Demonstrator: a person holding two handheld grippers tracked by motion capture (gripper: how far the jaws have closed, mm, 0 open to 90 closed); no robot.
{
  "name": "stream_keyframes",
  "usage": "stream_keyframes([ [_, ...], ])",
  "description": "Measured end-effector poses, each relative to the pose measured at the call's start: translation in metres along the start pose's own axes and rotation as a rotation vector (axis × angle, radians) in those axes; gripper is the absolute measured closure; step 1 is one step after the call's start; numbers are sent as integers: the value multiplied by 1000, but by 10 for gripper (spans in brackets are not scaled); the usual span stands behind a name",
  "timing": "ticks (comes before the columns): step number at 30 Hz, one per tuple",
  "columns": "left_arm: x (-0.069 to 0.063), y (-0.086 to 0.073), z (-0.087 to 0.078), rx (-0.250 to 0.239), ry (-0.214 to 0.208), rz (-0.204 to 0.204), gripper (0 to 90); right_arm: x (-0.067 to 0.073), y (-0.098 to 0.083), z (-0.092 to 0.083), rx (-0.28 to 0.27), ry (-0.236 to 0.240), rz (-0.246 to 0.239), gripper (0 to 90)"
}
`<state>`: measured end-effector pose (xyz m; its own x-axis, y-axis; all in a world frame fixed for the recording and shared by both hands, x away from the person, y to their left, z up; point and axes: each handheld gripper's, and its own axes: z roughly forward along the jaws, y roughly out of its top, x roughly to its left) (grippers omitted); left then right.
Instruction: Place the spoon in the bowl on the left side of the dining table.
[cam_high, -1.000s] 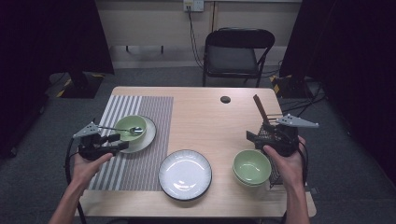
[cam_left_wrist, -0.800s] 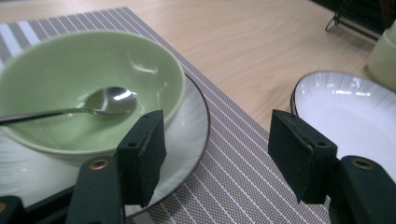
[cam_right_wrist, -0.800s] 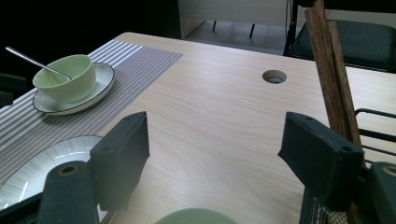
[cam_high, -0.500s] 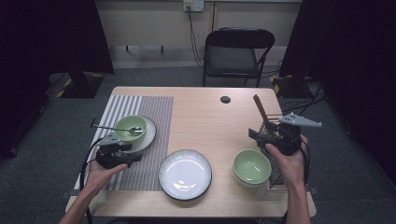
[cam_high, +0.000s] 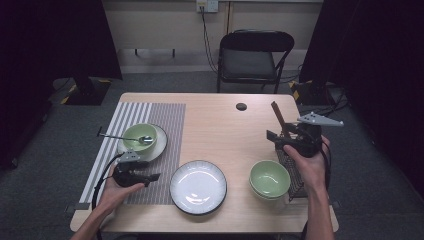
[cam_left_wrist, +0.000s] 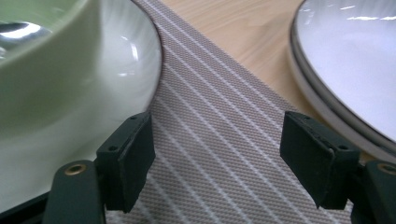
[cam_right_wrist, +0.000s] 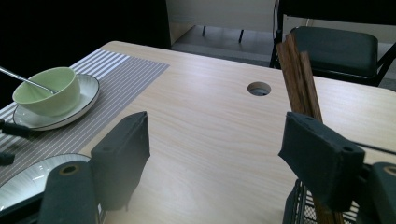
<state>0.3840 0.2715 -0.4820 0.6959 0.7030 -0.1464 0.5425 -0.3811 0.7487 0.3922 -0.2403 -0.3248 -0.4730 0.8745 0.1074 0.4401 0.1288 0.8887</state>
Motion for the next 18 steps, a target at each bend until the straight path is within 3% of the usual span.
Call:
stream_keyframes([
  [4, -1, -3, 6, 34, 33, 25, 257, -1, 7, 5, 2, 0, -9, 233],
  [6, -1, -4, 8, 31, 17, 10, 255, 0, 11, 8, 9, 2, -10, 235],
  [8, -5, -6, 12, 57, 37, 41, 250, -1, 13, 10, 9, 4, -16, 236],
  [13, -9, -14, 13, 0, 79, 64, 243, -5, 16, 16, 27, 4, -16, 249],
  [16, -11, -15, 13, 22, 112, 118, 236, -10, 17, 19, 33, 0, 2, 252],
  [18, -12, -15, 14, 19, 126, 105, 224, -12, 16, 22, 49, -11, -2, 258],
])
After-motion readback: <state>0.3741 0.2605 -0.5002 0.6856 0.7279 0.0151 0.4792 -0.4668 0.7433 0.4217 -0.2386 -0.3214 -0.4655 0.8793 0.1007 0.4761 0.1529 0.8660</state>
